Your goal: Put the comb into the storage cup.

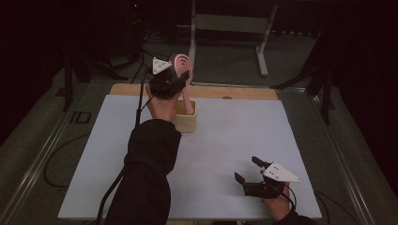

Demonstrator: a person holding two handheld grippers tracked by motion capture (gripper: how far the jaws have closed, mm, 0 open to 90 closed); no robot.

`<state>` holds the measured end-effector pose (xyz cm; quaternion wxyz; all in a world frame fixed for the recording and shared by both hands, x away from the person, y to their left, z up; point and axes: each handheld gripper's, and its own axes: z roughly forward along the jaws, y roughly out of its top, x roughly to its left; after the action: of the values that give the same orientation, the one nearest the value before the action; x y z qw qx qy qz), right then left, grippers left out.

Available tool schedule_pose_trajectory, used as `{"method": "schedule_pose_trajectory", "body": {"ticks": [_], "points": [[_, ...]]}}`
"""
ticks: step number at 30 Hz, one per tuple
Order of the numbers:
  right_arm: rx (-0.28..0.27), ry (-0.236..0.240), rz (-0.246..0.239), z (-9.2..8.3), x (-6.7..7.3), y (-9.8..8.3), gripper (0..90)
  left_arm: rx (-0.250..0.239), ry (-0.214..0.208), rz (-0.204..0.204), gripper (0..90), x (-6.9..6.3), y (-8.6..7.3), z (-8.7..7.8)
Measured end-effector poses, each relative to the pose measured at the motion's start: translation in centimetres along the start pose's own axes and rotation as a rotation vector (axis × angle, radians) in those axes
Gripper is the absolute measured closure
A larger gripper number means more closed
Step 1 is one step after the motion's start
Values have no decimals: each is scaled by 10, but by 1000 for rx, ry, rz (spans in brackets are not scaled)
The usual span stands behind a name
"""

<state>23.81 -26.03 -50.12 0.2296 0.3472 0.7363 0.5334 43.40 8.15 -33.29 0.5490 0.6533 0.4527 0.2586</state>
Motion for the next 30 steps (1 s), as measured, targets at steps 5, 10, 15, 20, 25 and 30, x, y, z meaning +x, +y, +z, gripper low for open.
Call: {"method": "schedule_pose_trajectory", "body": {"ticks": [5,10,15,20,25,30], "points": [[-1,0,-1,0,0,0,97,3,1,-2,643,0,-1,2],[2,2,1,0,0,0,97,4,-1,-6,643,-1,-3,3],[1,2,1,0,0,0,97,7,0,-8,643,-1,-4,5],[1,2,1,0,0,0,97,9,-1,-10,643,-1,-5,5],[2,2,0,0,0,0,97,12,1,-17,643,-1,-8,6],[2,2,1,0,0,0,97,15,2,-26,643,-1,-10,7]]}}
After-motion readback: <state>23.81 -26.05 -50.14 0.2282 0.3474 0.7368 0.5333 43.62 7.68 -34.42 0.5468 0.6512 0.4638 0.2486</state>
